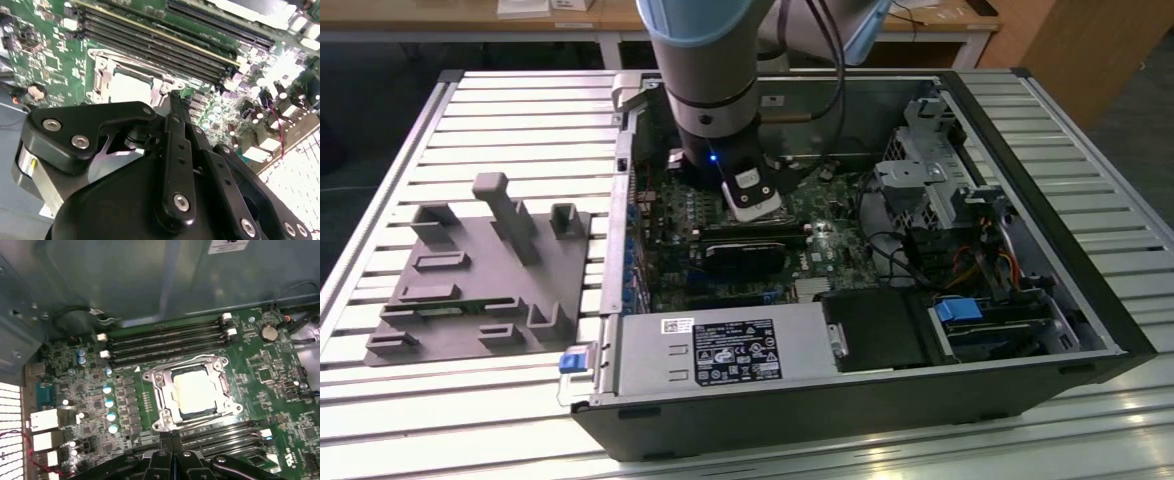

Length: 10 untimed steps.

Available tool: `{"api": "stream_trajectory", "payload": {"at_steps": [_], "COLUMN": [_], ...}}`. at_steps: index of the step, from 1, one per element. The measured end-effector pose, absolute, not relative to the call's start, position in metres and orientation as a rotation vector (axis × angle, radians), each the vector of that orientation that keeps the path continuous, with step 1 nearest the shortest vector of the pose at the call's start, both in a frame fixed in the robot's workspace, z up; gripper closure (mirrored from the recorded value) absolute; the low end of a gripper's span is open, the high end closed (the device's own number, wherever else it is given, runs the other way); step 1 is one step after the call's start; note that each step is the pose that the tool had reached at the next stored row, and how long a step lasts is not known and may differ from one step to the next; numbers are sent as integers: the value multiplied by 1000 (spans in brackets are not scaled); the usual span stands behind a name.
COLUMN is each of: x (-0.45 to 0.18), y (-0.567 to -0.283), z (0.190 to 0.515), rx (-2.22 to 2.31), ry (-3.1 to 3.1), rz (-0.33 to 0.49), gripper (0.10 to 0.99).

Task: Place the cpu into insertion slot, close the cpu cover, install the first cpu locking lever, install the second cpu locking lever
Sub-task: 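Install the second cpu locking lever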

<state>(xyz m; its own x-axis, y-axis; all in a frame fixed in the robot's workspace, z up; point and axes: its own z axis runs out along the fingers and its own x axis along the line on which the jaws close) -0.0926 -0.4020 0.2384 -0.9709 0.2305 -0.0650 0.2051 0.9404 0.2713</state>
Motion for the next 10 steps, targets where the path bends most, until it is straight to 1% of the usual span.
{"api": "stream_trajectory", "payload": {"at_steps": [10], "x": [-64], "y": [-402], "z": [238], "rx": [342], "ry": [3011], "rz": [391], "gripper": [984]}}
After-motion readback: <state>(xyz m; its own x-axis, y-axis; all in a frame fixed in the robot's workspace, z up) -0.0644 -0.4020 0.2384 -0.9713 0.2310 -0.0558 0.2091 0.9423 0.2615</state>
